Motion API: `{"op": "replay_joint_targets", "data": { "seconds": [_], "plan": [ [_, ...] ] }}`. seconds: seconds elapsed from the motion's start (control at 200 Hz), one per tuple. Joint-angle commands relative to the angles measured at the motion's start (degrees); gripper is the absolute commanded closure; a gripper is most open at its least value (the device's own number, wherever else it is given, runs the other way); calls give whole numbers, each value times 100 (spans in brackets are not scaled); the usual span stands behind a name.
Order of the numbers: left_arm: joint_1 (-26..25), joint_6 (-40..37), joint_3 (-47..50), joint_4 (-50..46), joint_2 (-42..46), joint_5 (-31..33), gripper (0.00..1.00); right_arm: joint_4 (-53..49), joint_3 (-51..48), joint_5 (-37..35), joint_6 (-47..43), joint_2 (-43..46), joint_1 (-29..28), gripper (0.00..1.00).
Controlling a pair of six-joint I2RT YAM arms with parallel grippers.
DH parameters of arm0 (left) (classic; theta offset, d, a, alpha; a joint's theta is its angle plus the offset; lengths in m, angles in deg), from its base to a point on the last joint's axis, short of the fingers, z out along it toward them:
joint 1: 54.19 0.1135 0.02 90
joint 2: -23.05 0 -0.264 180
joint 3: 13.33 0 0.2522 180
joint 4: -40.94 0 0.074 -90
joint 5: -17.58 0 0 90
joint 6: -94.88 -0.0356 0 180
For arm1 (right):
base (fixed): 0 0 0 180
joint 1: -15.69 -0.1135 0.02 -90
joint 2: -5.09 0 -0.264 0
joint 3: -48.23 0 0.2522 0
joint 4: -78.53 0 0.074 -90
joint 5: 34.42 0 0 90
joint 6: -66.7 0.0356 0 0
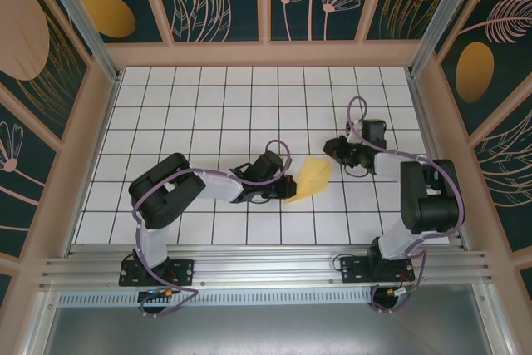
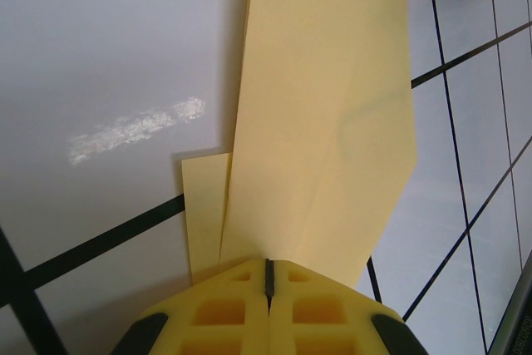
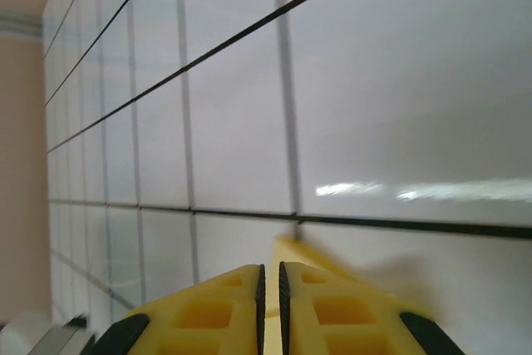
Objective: Fold a paper plane with a square sheet of paper (pick it up from the middle)
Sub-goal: Fourth fold the wing at the center of the table.
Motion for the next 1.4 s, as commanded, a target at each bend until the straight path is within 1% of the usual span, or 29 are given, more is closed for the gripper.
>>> {"op": "replay_joint_targets", "data": {
  "seconds": [0.0, 0.075, 0.155, 0.27, 0.355, 0.45, 0.631, 0.786, 0.871, 1.011, 1.171, 1.301, 1.396],
  "plan": [
    [-266, -48, 296, -1409, -689, 102, 100, 157, -352, 227, 257, 145, -426, 86],
    [-266, -22, 267, -1409, -668, 118, 100, 550, -652, 318, 528, 147, -647, 87],
    [-266, -11, 226, -1422, -649, 124, 100, 699, -872, 301, 706, 128, -850, 88],
    [-265, 22, 228, -1415, -623, 172, 100, 1008, -1183, 466, 1002, 250, -1098, 89],
    [-266, 46, 237, -1411, -613, 198, 100, 726, -1220, 185, 1042, 417, -1225, 89],
    [-266, 62, 248, -1417, -619, 229, 100, 710, -1271, 162, 1067, 467, -1331, 90],
    [-266, 84, 274, -1423, -601, 273, 100, 701, -1281, -12, 1234, 246, -1571, 92],
    [-263, 94, 296, -1417, -596, 294, 100, 430, -1299, -679, 1423, 16, -1694, 95],
    [-266, 106, 310, -1409, -587, 300, 100, 424, -1345, -943, 1437, -63, -1680, 96],
    [-266, 94, 334, -1426, -582, 308, 100, 464, -1303, -1003, 1470, -195, -1671, 96],
    [-265, 86, 370, -1418, -575, 317, 100, 347, -1280, -1415, 1365, -60, -1586, 95],
    [-266, 39, 388, -1443, -596, 338, 100, 490, -1130, -1024, 1068, -134, -1109, 94],
    [-264, -11, 389, -1495, -630, 396, 100, 500, -944, -676, 779, -304, -657, 93]
  ]
}}
